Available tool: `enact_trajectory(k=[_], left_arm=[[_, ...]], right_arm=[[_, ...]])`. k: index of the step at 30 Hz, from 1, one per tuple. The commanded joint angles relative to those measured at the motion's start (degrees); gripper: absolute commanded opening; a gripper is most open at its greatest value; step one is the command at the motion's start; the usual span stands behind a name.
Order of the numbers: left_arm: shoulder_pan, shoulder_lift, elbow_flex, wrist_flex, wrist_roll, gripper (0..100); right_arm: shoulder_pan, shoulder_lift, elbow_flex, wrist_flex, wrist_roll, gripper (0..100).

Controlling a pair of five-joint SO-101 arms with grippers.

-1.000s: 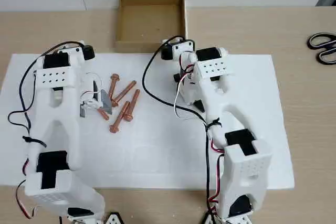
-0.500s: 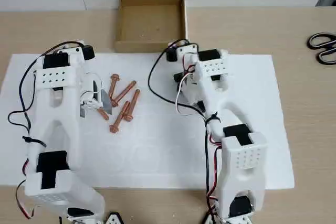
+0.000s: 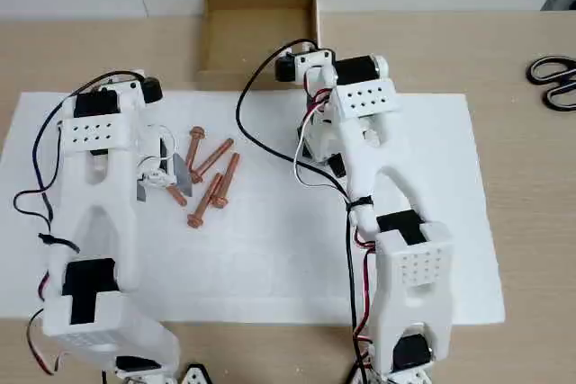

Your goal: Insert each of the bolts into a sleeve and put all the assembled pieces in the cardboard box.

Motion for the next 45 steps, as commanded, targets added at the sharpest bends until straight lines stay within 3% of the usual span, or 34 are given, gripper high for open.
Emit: enact_trajectory(k=[1,7,31,35,45], left_arm=[[0.09,-0.7,-2.33,0.79,-0.44,25],[0.18,-0.7,-2.33,0.79,-0.44,25],[0.18,-0.79,-2.33,1.41,-0.44,25],[0.18,-0.79,-2.42,1.41,-0.44,25],[0.18,-0.35,-9.36,3.34,-1.05,25]], right_arm=[[-0.04,0.31,-2.55,0.57,-4.48,1.3],[-1.45,5.32,-2.37,0.48,-7.03,15.9],[-2.15,15.16,-2.2,0.48,-7.03,15.1],[-2.15,14.99,-2.55,0.4,-6.68,0.0],[-2.07,-4.18,-2.2,1.01,-6.59,0.4]])
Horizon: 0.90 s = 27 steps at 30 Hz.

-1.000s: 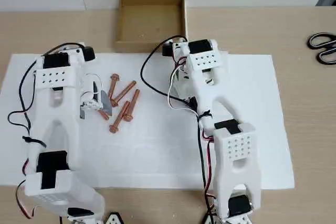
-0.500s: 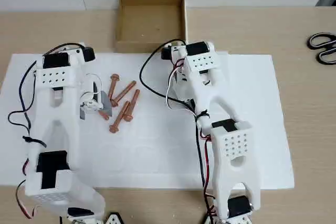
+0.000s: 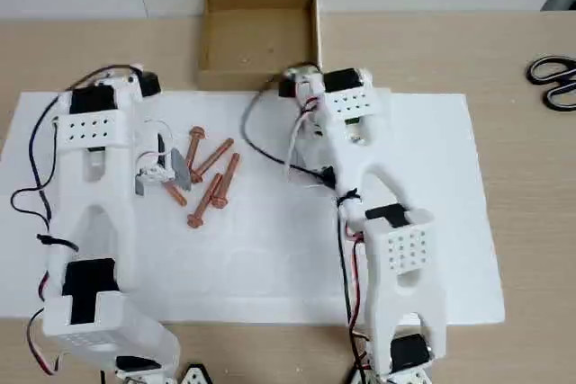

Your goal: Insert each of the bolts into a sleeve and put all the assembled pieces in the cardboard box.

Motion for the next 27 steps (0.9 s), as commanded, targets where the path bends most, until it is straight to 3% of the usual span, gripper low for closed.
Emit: enact_trajectory(k=[1,9,16,27], left_arm=[[0.18,-0.09,-4.7,1.58,-1.49,25],[-0.7,11.78,-10.95,1.49,-1.41,19],[-4.13,21.01,-21.14,1.49,4.92,16],[-4.48,28.75,-25.71,-0.7,16.44,16]], right_arm=[[0.22,-12.0,-0.62,0.66,-0.09,0.4],[0.04,-19.03,3.78,0.66,1.49,0.4],[0.22,-19.47,4.75,0.66,1.49,0.4],[-0.04,-19.47,4.75,0.66,1.32,0.4]])
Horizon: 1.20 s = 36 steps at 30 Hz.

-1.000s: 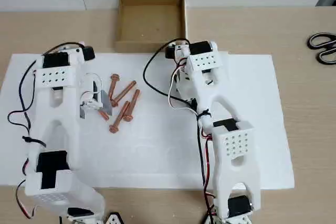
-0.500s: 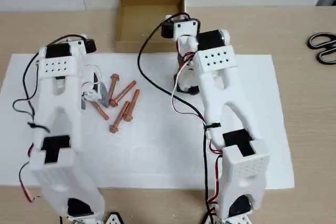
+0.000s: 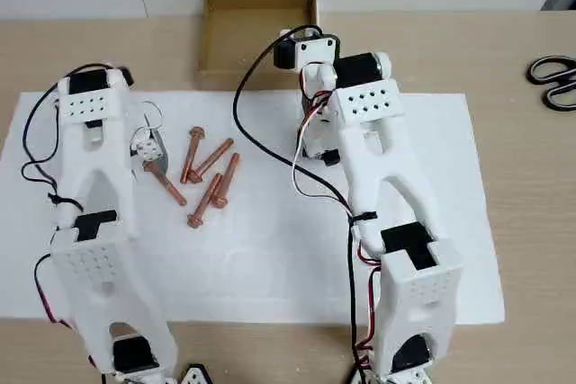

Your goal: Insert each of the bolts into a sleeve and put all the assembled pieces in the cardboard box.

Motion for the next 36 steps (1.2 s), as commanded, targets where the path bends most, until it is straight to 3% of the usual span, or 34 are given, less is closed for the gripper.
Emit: enact_trajectory(k=[1,6,12,21,26,30,36], left_arm=[[0.09,0.62,-2.33,-1.41,3.69,16],[0.26,3.08,-2.33,-3.43,5.19,15],[0.26,4.84,-2.33,-5.27,5.71,5],[0.35,4.4,-3.3,-6.42,6.07,2],[0.79,4.4,-14.9,1.23,0.53,2],[1.67,3.16,-23.52,1.49,-5.36,2],[3.6,-10.55,-21.49,1.41,-5.63,2]], right_arm=[[-0.22,-4.44,-0.26,0.4,0.18,0.4],[-0.22,-4.44,-0.26,0.4,0.18,0.4],[-0.22,-4.35,-0.26,0.4,0.18,0.4],[-0.13,-4.44,0.44,0.4,0.18,0.4],[-0.13,-4.62,0.26,0.4,0.44,0.4],[-0.48,-6.29,0.0,0.4,0.26,0.4],[-0.84,-18.68,0.26,0.4,0.35,0.4]])
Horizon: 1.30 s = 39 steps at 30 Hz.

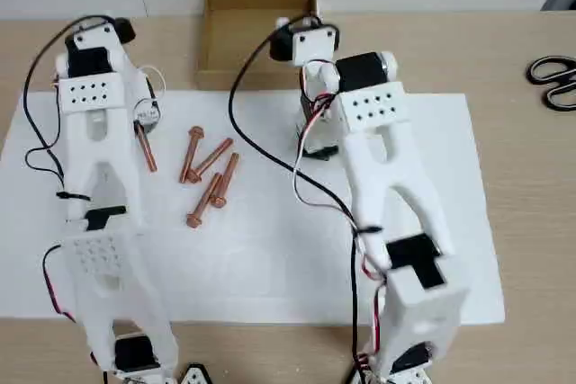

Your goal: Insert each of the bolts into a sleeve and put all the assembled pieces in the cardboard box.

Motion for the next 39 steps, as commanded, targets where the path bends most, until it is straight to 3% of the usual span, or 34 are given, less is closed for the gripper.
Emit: enact_trajectory(k=[1,11,19,25,31,39], left_arm=[[1.49,-13.54,0.22,1.14,-0.44,1],[7.82,-45.01,24.13,1.05,-6.15,0],[11.16,-70.86,37.85,-2.02,-6.15,0],[12.04,-78.68,56.66,-14.68,-5.71,0],[19.16,-83.96,70.99,-28.92,1.32,0],[28.57,-90.81,84.26,-43.87,1.58,0]], right_arm=[[-0.04,-12.0,-0.35,0.31,0.35,0.4],[-0.31,-38.2,4.48,0.31,0.35,0.4],[-0.31,-61.41,30.51,-0.48,0.09,0.4],[-0.4,-75.12,56.35,-14.81,0.0,0.4],[-6.37,-89.27,77.8,-31.16,0.0,0.4],[-8.13,-101.76,96.18,-44.53,0.09,0.4]])
